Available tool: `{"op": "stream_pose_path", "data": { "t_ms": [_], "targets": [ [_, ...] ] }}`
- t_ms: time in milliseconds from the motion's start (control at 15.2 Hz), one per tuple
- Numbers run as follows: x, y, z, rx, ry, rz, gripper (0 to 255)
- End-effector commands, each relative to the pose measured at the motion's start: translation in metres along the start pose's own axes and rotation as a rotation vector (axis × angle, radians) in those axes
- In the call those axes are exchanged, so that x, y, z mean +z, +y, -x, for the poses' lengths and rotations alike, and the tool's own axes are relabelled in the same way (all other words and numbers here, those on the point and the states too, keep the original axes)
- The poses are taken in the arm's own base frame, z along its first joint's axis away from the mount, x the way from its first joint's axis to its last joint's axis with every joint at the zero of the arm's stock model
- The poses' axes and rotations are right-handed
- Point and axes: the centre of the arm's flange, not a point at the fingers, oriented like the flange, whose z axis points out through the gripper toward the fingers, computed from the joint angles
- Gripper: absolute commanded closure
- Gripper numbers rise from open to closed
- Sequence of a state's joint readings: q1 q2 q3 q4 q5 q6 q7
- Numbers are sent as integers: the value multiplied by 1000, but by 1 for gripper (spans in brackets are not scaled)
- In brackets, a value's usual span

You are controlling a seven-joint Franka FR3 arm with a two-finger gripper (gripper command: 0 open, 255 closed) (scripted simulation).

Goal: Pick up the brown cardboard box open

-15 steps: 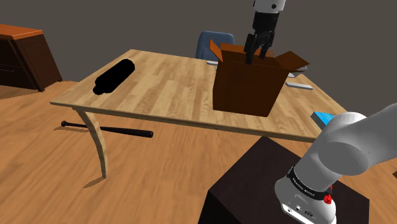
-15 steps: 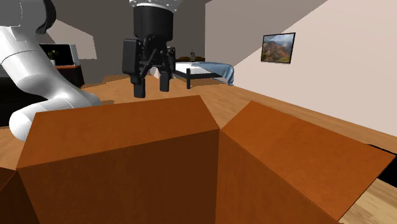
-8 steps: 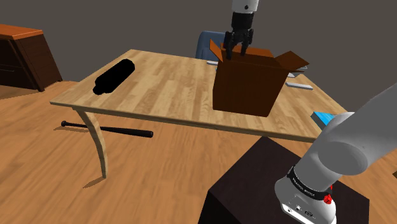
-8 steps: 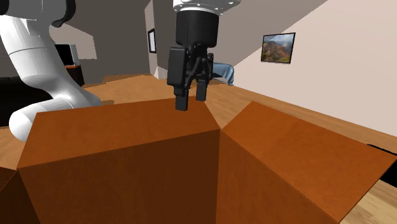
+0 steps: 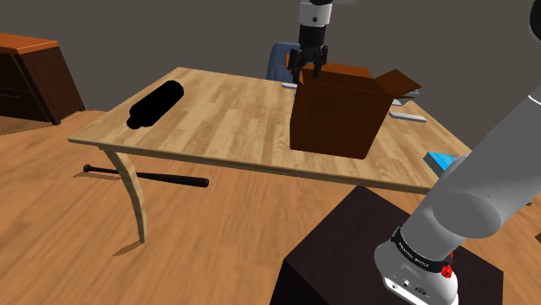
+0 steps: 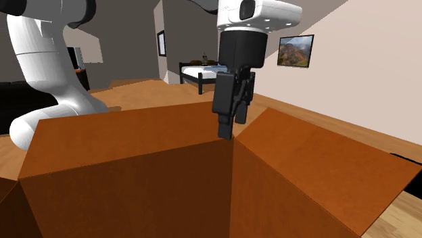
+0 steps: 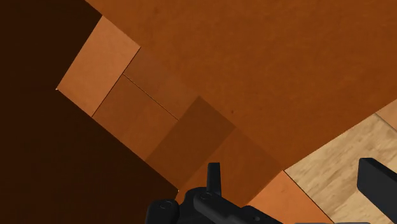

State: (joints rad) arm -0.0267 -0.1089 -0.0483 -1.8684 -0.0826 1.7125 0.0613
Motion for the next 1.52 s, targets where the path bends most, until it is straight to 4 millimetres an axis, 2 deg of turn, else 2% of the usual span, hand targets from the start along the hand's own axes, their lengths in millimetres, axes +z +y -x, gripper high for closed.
{"op": "stream_pose_path", "data": {
  "t_ms": [0,264,330,924,1452],
  "targets": [
    [9,-1,-2,0,1,0,0],
    [23,-2,-3,0,1,0,0],
    [23,-2,-2,0,1,0,255],
    [23,-2,-3,0,1,0,255],
    [-19,1,-1,0,1,0,255]
  ]
}}
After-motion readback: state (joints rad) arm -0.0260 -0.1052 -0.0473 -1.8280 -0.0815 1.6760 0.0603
